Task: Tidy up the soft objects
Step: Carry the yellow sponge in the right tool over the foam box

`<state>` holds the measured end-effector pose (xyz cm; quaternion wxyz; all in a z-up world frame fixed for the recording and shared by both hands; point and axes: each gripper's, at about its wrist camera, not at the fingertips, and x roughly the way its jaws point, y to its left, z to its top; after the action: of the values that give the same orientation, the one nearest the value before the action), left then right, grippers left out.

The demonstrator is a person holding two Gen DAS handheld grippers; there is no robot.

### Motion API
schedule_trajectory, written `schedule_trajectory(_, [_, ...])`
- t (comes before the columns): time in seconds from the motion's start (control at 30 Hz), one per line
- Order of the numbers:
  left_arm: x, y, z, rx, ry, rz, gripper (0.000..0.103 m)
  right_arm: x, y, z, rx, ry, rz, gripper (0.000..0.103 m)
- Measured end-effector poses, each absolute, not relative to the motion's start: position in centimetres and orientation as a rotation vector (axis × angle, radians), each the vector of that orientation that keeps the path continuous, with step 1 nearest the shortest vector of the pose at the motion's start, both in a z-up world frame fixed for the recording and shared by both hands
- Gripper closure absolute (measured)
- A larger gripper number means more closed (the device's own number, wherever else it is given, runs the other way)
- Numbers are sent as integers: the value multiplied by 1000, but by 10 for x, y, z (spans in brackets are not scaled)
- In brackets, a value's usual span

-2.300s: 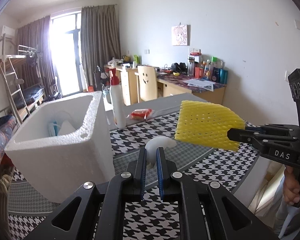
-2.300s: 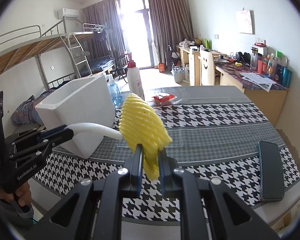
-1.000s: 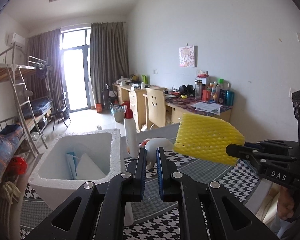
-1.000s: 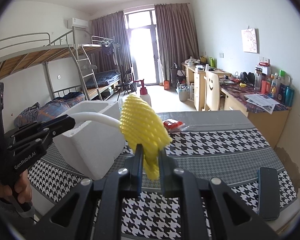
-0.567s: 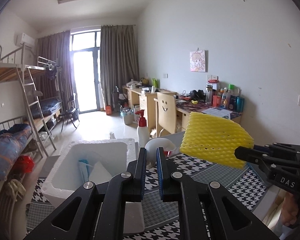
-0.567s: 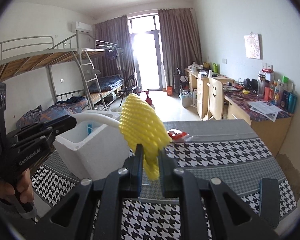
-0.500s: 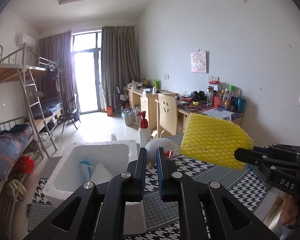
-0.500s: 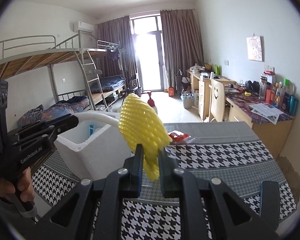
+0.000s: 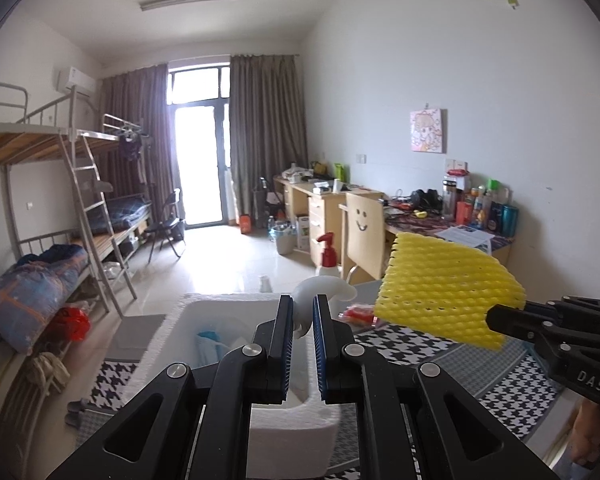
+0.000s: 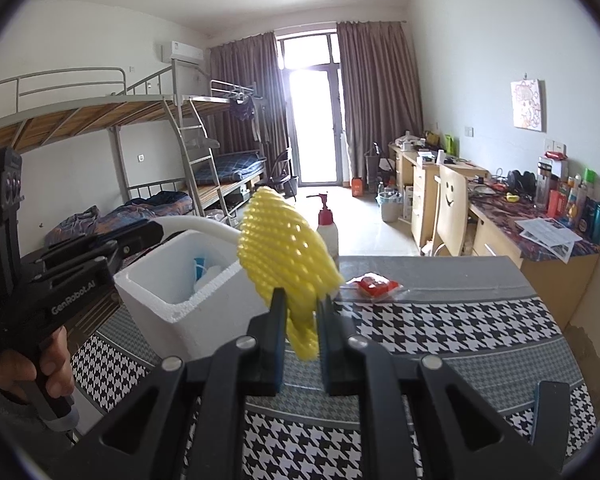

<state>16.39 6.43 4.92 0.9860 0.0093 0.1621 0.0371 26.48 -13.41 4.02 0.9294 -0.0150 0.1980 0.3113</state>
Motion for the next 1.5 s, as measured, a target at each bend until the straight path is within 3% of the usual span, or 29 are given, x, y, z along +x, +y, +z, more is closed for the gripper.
schedule_trajectory(0.53, [166, 90, 53, 27, 304, 200, 92, 276, -107, 44, -38, 420, 694, 86])
schedule_trajectory(1.5, [199, 127, 30, -37, 441, 183, 88, 289, -58, 44, -96, 461, 731, 86])
